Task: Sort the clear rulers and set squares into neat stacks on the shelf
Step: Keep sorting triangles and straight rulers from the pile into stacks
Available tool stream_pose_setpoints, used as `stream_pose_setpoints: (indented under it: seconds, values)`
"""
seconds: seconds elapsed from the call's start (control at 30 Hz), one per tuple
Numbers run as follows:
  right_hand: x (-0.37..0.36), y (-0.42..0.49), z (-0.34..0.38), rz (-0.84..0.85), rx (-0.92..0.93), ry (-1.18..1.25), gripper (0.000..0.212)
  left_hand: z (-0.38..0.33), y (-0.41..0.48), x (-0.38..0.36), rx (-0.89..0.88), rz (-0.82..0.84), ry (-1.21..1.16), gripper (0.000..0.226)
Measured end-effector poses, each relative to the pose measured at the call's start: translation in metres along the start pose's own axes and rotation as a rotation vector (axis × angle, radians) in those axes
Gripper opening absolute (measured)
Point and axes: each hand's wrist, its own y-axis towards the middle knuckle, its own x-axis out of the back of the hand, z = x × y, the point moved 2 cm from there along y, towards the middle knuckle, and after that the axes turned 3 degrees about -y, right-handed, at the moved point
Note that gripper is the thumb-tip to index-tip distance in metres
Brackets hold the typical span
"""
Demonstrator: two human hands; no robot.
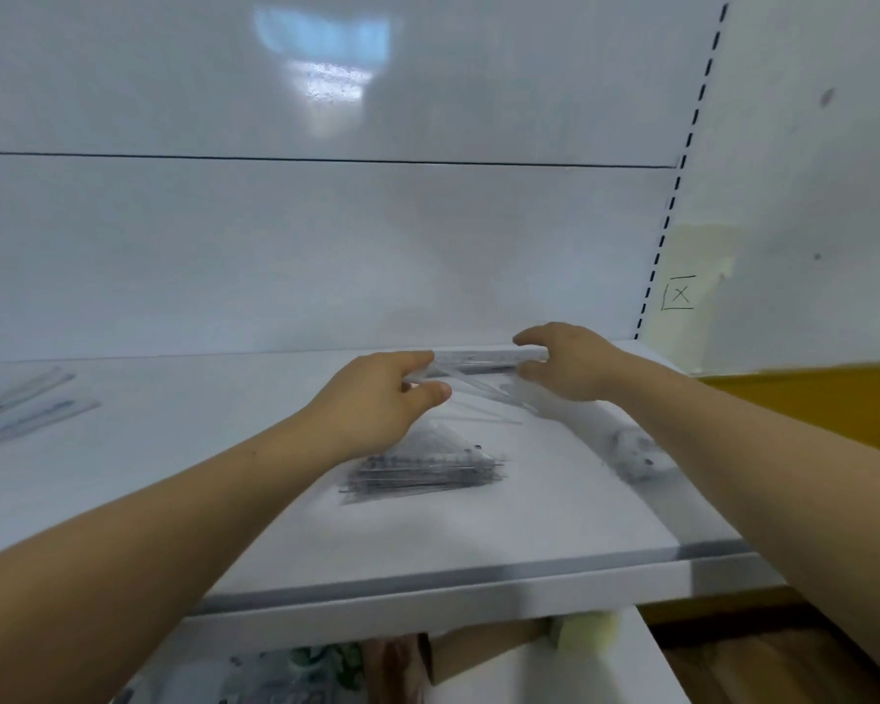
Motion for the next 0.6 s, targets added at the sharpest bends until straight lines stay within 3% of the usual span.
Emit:
stream_pose_setpoints:
  seconds: [0.3,0.47,0.6]
  values:
    - [0.026,-0.117,-0.097,-0.002,-0.405,0.113,0.057,-0.087,0.005,-0.062,-0.185,0.039,0.108,0.052]
    - [0.009,-0.168,-0.119,-0.008,-0.537,0.154,0.075,-0.113,0.007,-0.097,-0.206,0.11,0.11,0.056]
    - [-0.007,-0.184,-0.119,0.004,-0.535,0.156,0.084,-0.123,0.004,-0.113,-0.213,0.144,0.141,0.055]
